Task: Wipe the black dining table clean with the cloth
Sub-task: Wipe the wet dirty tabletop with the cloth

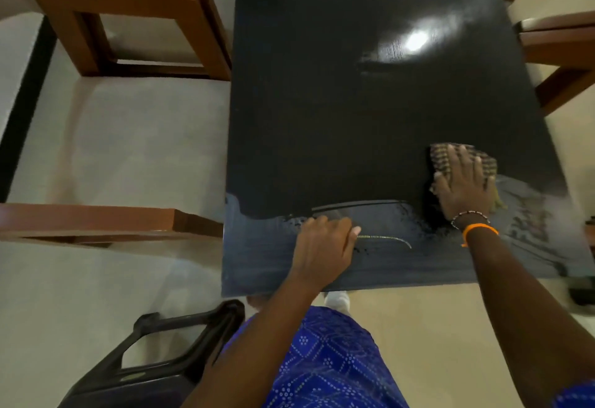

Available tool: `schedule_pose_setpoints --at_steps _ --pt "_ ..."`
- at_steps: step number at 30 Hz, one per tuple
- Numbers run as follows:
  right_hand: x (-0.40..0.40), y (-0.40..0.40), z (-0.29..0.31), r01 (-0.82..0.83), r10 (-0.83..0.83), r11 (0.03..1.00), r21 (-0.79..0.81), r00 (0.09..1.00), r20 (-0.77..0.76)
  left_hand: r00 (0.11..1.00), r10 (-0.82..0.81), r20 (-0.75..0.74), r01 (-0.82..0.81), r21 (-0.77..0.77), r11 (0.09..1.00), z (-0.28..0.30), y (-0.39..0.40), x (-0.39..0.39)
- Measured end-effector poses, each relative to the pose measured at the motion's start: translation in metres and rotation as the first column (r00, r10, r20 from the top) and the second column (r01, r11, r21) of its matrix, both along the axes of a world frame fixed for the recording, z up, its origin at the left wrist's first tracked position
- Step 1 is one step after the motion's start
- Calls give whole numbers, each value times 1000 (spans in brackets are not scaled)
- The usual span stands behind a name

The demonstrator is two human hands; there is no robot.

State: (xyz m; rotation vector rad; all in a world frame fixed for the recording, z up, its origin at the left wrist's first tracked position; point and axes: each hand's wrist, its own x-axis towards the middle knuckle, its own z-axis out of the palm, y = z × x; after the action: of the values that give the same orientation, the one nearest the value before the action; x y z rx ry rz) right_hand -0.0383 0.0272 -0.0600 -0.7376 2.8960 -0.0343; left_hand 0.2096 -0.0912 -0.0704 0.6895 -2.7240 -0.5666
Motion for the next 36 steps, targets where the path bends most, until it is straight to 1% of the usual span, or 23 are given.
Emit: schedule_pose_setpoints --at_steps 5,7,8,11,13,15,17,19,20,22,24,29,31,33,34,36 --pt "9 -16 -15 138 -138 990 -27 990 12 995 -15 94 18 -33 999 -7 1 0" --pt "22 -31 -18 138 -137 990 -33 990 16 994 -18 112 21 -25 999 -6 1 -2" --pt "31 -39 -18 109 -108 994 -32 994 15 994 -17 109 19 -21 1000 -5 2 -2" --pt "63 -71 -20 -67 67 997 -35 998 13 996 -12 89 13 -16 1000 -4 2 -2" --pt "87 -92 -22 -229 230 972 -47 973 18 996 -3 86 6 -34 999 -3 3 -5" --pt "102 -102 -24 -399 400 915 -62 916 19 994 28 109 -24 -41 999 1 3 -9" --pt "96 -93 -23 -525 528 847 -81 849 19 985 80 154 -79 -12 997 6 9 -15" --pt "78 -71 -22 -595 597 799 -83 802 -9 970 131 203 -144 49 988 10 18 -25" --pt "69 -59 -22 -605 605 792 -82 796 -21 966 150 212 -168 70 983 11 21 -29" --pt "46 -31 -21 -568 568 819 -81 823 -25 971 147 190 -166 84 983 14 33 -44" --pt "15 4 -20 -495 495 866 -68 869 -23 982 102 162 -116 83 990 18 52 -67" --pt "-72 104 -17 -201 200 978 -55 979 -33 990 -77 122 71 56 996 23 119 -131" --pt "-101 137 -18 -92 91 995 -35 995 -52 986 -128 110 125 36 992 19 141 -151" --pt "-125 159 -18 -11 9 999 -43 999 -45 981 -164 104 156 82 984 12 158 -164" --pt "-134 164 -18 10 -12 998 -55 999 -37 981 -162 105 152 90 984 9 165 -168" --pt "-149 163 -19 18 -20 997 -78 999 -26 984 -137 112 132 52 990 3 170 -170"
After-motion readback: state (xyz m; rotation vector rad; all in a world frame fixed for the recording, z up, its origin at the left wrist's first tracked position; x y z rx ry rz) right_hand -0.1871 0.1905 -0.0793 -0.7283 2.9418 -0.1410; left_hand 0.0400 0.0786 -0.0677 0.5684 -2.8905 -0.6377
